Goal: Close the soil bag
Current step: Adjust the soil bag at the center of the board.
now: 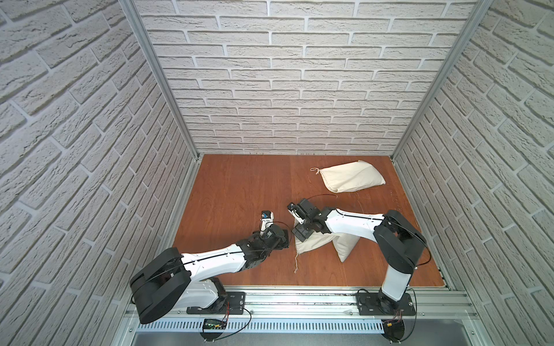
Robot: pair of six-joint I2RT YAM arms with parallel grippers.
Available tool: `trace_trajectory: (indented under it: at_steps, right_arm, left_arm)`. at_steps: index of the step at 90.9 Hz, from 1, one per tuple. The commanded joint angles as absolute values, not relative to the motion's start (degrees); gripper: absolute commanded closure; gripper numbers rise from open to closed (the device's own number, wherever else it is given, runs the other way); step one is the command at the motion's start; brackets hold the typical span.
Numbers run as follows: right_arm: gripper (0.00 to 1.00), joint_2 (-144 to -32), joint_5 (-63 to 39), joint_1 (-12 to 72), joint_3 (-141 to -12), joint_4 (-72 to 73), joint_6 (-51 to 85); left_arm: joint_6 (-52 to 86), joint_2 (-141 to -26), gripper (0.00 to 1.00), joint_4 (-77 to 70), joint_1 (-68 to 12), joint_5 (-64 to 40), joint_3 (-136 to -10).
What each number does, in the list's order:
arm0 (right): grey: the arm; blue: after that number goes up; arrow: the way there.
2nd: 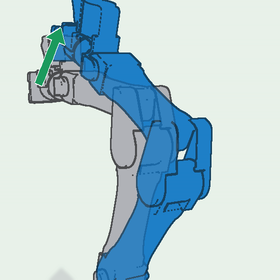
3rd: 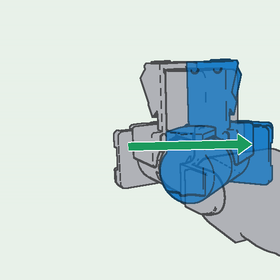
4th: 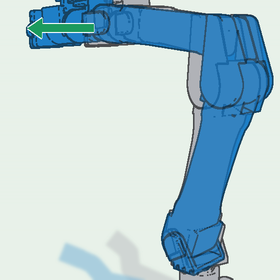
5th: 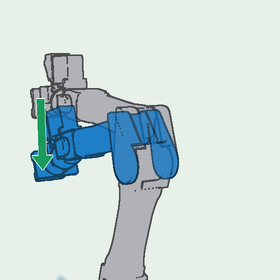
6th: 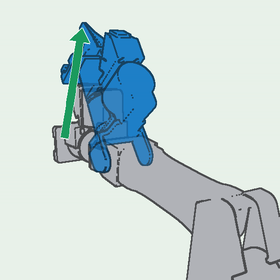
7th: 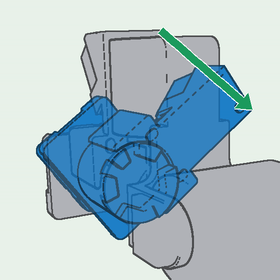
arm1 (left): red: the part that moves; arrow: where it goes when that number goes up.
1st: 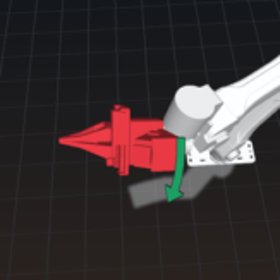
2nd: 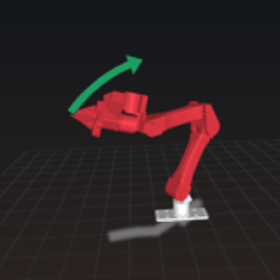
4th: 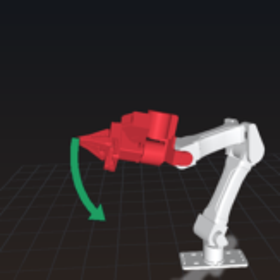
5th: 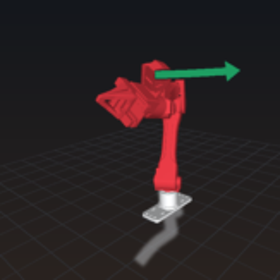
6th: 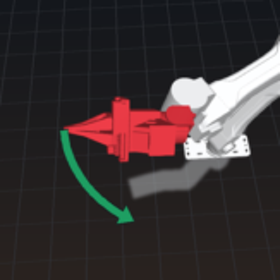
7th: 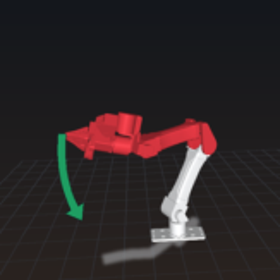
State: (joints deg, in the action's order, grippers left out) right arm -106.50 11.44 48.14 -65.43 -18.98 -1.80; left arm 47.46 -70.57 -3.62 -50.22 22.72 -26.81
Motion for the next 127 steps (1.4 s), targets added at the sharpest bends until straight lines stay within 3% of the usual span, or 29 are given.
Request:
trace_trajectory:
  at_steps: [1,11,26,31,45,76,91,105,114,127]
  right_arm:
    - [0.12,-109.8,9.3,47.1,-68.4,-20.0,-3.0]
    - [0.3,-112.6,6.1,45.2,-70.6,-20.7,-1.1]
    - [0.72,-114.8,3.7,42.8,-71.1,-18.9,2.3]
    - [0.8,-114.7,3.4,42.3,-70.6,-17.6,3.1]
    - [0.86,-114.3,3.0,41.5,-69.8,-15.8,4.3]
    - [0.89,-113.8,0.0,40.4,-68.5,-13.8,5.6]
    - [0.89,-111.3,-1.6,38.8,-67.3,-11.9,7.5]
    - [0.89,-110.4,-2.7,37.8,-66.9,-10.7,8.9]
    - [0.89,-109.9,-2.6,37.4,-66.6,-10.2,9.4]
    - [0.89,-108.3,-2.9,36.5,-65.0,-8.2,10.6]
  left_arm:
    - [47.9,-68.2,0.02,-5.2,-49.3,24.3,-24.9]
    - [45.7,-68.0,0.02,-5.8,-49.0,20.6,-24.7]
    - [42.7,-70.7,0.03,-10.0,-48.9,14.3,-25.1]
    - [42.0,-72.5,0.07,-10.7,-48.9,12.6,-26.2]
    - [39.5,-80.4,0.27,-9.2,-49.0,8.5,-31.6]
    - [39.5,-90.8,0.49,-4.6,-49.3,8.8,-38.5]
    - [39.7,-91.9,0.54,-3.7,-50.8,10.4,-38.9]
    - [40.0,-91.7,0.64,-3.2,-51.6,12.0,-38.8]
    - [40.1,-91.5,0.72,-2.2,-51.6,12.7,-38.9]
    - [40.6,-90.9,0.92,-2.3,-51.6,13.5,-38.2]
